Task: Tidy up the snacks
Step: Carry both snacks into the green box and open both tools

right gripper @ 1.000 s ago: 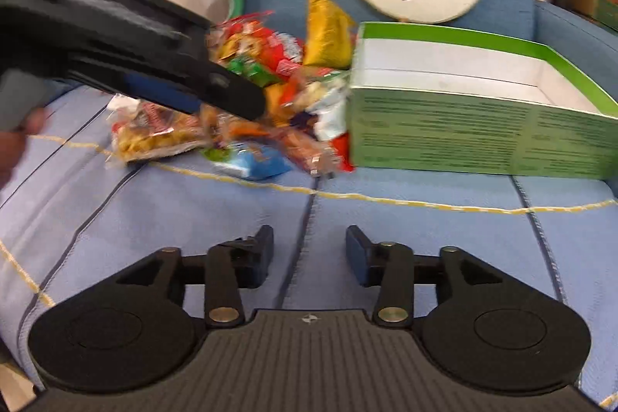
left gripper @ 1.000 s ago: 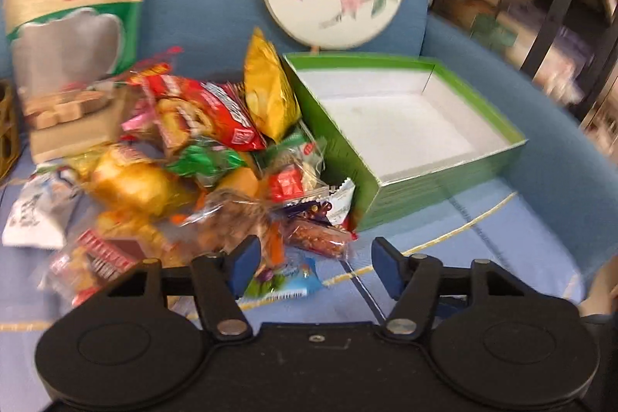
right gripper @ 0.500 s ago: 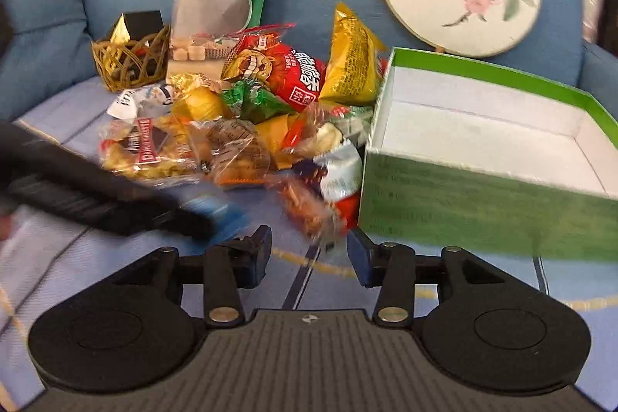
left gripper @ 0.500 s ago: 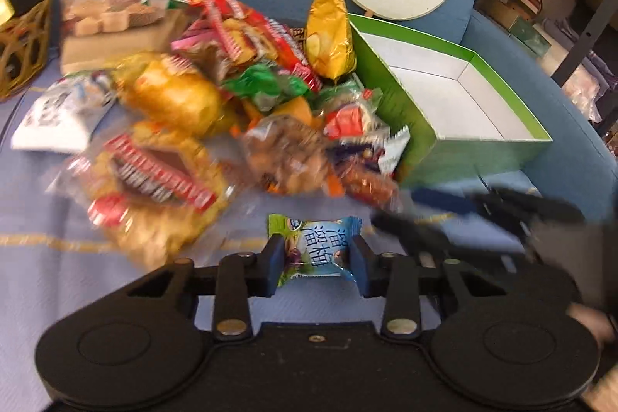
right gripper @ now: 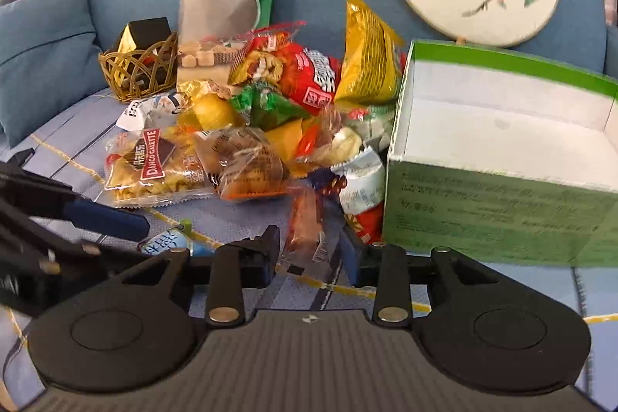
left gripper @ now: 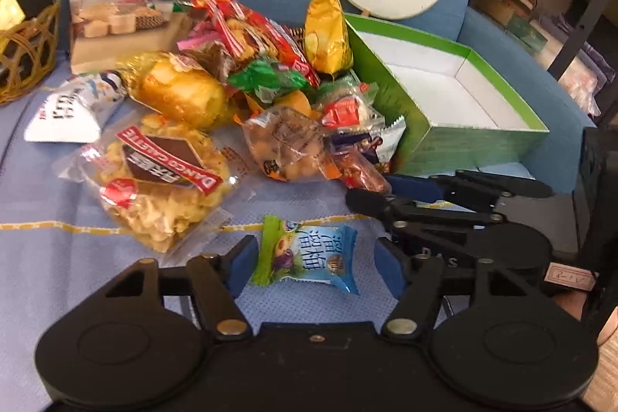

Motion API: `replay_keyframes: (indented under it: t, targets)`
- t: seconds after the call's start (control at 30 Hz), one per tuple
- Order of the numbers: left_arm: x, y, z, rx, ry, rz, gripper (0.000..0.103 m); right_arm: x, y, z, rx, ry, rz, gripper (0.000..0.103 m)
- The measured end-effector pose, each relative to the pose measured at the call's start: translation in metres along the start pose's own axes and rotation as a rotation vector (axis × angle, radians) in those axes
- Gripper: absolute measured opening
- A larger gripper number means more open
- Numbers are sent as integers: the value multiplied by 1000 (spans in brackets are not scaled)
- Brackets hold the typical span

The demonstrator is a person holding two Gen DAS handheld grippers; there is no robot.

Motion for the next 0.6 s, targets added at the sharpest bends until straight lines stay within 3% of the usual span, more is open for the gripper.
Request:
replay_keyframes:
  t: [0.03, 0.07, 0.1, 0.17, 0.23, 0.4, 0.5, 0.6]
  targets:
    - [0, -4, 1, -8, -1, -3, 103, -1, 0, 1, 4, 0, 3, 60]
    - [0, -7, 3, -10, -16, -14, 89, -2, 2, 1, -2, 4, 1, 49]
    - [2, -9, 4, 1, -51, -39, 81, -3, 5, -1, -10, 4, 1, 41]
    - [5, -7, 7, 13, -79, -62, 64, -2, 14, -2, -4, 0, 17, 40]
    - [3, 2, 6, 18, -45, -37, 58, -1, 30, -3, 30, -22, -8, 40]
    - [14, 33, -14, 98, -31, 14, 57, 0, 78, -12, 219, -16, -34, 40]
    - [29, 44, -35, 149, -35, 63, 57, 15, 94, -23, 334, -40, 59, 40]
    - [50, 41, -60, 189, -57, 82, 57, 42, 98, -27, 373, -71, 218, 40]
Point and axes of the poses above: each gripper's, at about its wrist camera, not at the fingertips, and y roughly against the way its jaws point, x to its right, z to its underside, the point moved 3 cm from there along -y, roughly the way its jaws point, and after that the axes turned 1 degree about y, right-handed, at the moved point
